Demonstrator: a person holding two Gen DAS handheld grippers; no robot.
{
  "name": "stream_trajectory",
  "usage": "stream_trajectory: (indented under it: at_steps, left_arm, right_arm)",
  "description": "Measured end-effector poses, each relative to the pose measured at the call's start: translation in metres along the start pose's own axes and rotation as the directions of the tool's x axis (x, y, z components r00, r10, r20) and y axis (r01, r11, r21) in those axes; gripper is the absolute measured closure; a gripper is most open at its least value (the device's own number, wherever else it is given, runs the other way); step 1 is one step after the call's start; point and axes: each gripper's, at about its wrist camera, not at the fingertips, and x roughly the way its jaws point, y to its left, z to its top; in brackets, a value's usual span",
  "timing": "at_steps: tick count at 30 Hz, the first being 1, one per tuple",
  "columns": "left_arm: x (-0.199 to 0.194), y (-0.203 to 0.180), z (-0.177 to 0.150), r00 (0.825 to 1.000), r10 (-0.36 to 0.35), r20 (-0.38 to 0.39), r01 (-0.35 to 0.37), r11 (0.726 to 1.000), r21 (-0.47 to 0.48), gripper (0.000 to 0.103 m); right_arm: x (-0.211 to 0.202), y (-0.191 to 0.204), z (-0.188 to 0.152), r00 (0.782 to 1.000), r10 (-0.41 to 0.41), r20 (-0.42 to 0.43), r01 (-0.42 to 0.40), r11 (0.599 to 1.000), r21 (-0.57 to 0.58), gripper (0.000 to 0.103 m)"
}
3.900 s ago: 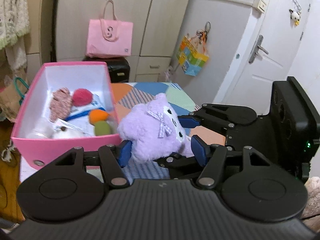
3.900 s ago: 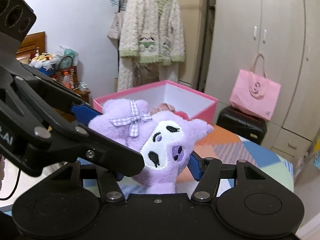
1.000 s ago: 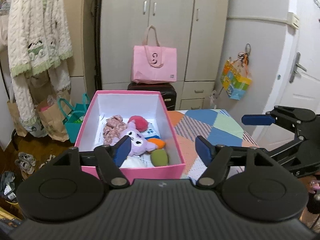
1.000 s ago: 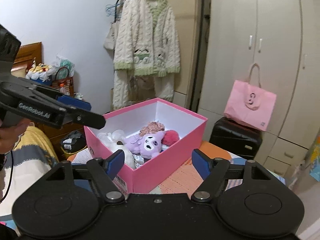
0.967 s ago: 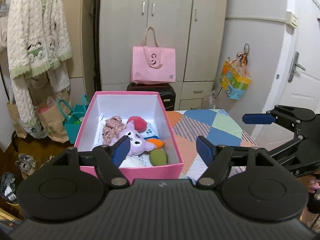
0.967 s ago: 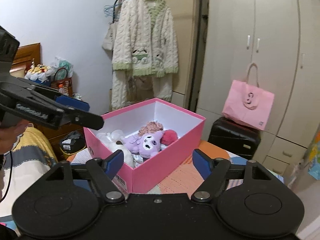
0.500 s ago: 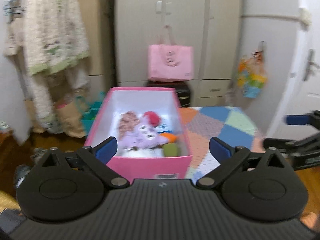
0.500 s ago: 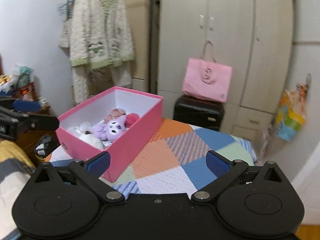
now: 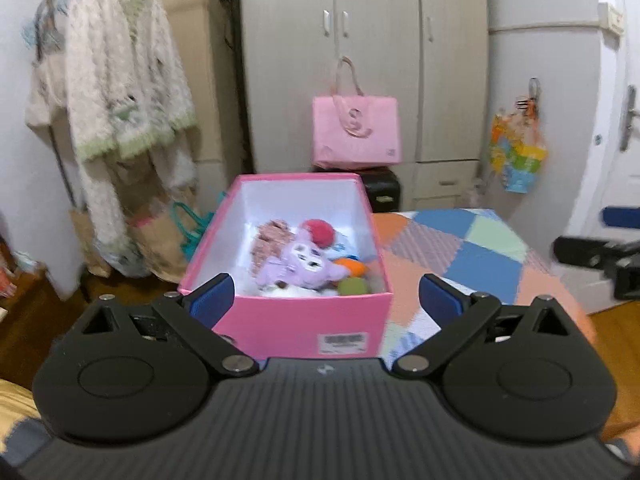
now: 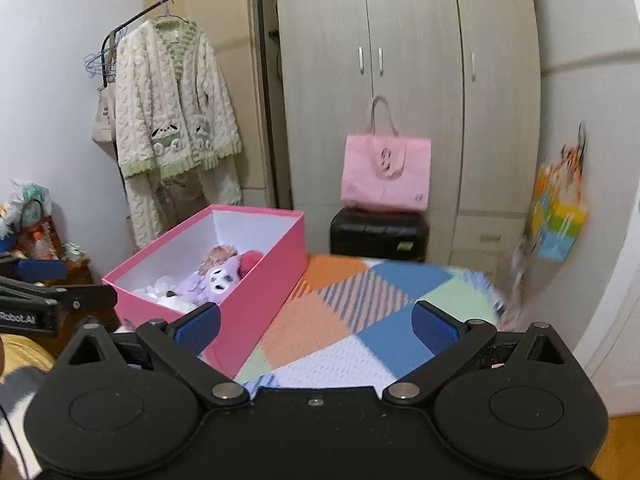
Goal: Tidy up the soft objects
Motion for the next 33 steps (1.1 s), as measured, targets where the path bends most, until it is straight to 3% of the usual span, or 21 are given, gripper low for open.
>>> stream_trajectory:
  at_steps: [3,12,33]
  left_arm:
    - [-0.001,-0.004,-0.003,0.998,0.052,0.028,-0.053,0.999,0.007,0.003]
    - [0.002,-0.011,-0.013,0.999,0.032,0.021,-0.032,1.000,0.000,0.003]
    - [0.005,-0.014,-0.027,0.994,0.103,0.018,-0.103,0.994,-0.032,0.003]
  right_arm:
    - [-0.005,-0.001,0.001,1.000,-0.019,0.018,0.018,1.000,0.022,0.000]
    - [-0.004,0.009,-0.012,0.997,-0.081,-0.011,0.082,0.996,0.030,0.000]
    - [-0.020,0.008,-0.035,0.979,-0.206,-0.003,0.206,0.978,0.032,0.000]
